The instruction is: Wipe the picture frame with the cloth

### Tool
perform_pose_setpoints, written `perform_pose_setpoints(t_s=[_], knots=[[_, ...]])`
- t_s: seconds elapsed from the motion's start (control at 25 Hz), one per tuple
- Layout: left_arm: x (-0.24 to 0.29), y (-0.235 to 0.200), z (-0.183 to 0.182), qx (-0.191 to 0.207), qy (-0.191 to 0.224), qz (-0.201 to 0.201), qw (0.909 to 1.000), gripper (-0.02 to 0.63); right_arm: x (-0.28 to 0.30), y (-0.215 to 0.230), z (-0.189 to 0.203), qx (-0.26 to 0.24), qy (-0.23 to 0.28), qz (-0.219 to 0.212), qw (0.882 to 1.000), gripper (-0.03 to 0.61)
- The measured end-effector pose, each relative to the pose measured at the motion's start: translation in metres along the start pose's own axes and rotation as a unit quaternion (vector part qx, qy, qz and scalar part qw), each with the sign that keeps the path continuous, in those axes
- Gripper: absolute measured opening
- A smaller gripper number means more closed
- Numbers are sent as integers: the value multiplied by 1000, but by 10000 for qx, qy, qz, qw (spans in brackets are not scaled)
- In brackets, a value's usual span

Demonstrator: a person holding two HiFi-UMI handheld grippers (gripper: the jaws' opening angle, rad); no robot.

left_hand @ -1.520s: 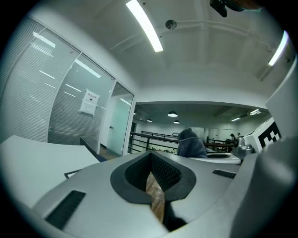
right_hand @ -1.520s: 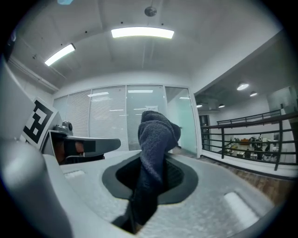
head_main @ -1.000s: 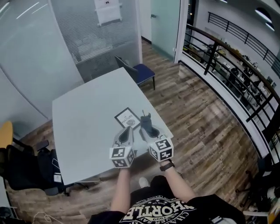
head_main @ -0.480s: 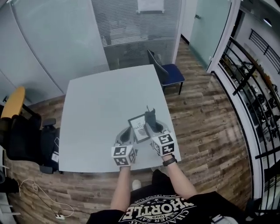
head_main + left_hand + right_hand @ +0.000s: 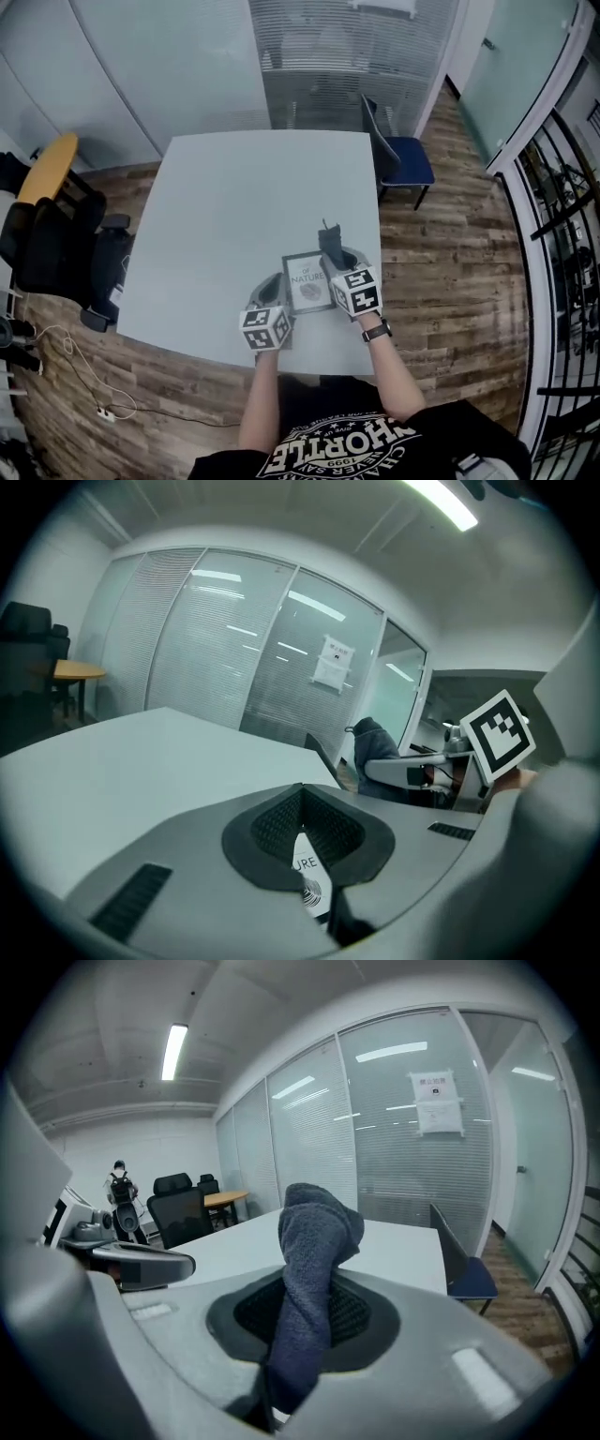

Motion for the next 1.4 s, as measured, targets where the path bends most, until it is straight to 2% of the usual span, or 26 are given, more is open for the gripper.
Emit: perform_pose_setpoints(t_s=[0.12, 0.24, 0.36, 0.44, 0.52, 0.64, 0.8, 0.88, 1.0, 1.08, 1.24, 1.32, 1.4], knots=[[-4, -9, 20, -32, -283, -252, 9993, 3, 19, -1, 15, 110, -216, -441, 9987, 72], [9, -20, 35, 23, -521, -262, 9983, 3, 44, 6, 19, 132, -354, -818, 9959, 72], [13, -31, 54, 15, -826, -230, 9963, 3, 68, 6, 25, -315, -621, -1126, 9912, 72], [14, -39, 70, -83, -1056, -237, 9941, 3, 83, -1, 29, -939, -785, -1405, 9825, 72], [15, -45, 88, -201, -1317, -227, 9908, 3, 98, -12, 35, -1707, -955, -1780, 9644, 73], [15, -50, 111, -188, -1668, -168, 9857, 3, 121, -28, 51, -2521, -1358, -2412, 9273, 72], [16, -47, 139, -172, -2049, -15, 9786, 3, 149, -45, 79, -3413, -1841, -3189, 8648, 72], [17, -45, 152, -188, -2196, -12, 9754, 3, 162, -53, 91, -3736, -2075, -3408, 8374, 72], [16, -40, 171, -158, -2369, -16, 9714, 3, 175, -63, 109, -3992, -2353, -3628, 8085, 72], [16, -41, 180, -221, -2432, -60, 9697, 3, 182, -69, 119, -4086, -2527, -3705, 7949, 74], [14, -47, 189, -288, -2550, -206, 9663, 3, 194, -74, 139, -4103, -2832, -3776, 7803, 74], [14, -47, 193, -334, -2526, -300, 9665, 3, 194, -69, 147, -4101, -2885, -3778, 7784, 74], [15, -46, 194, -373, -2494, -358, 9670, 3, 191, -62, 149, -4037, -2884, -3767, 7823, 74]])
Point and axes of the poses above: the fingertips, and each gripper's own axes: x forward along the fingers, y to its right, z out of its underside, the point moved 6 cm from there along -x, backward along the fingers, and after that the axes turned 10 degrees about y, right-handed, at the moved point
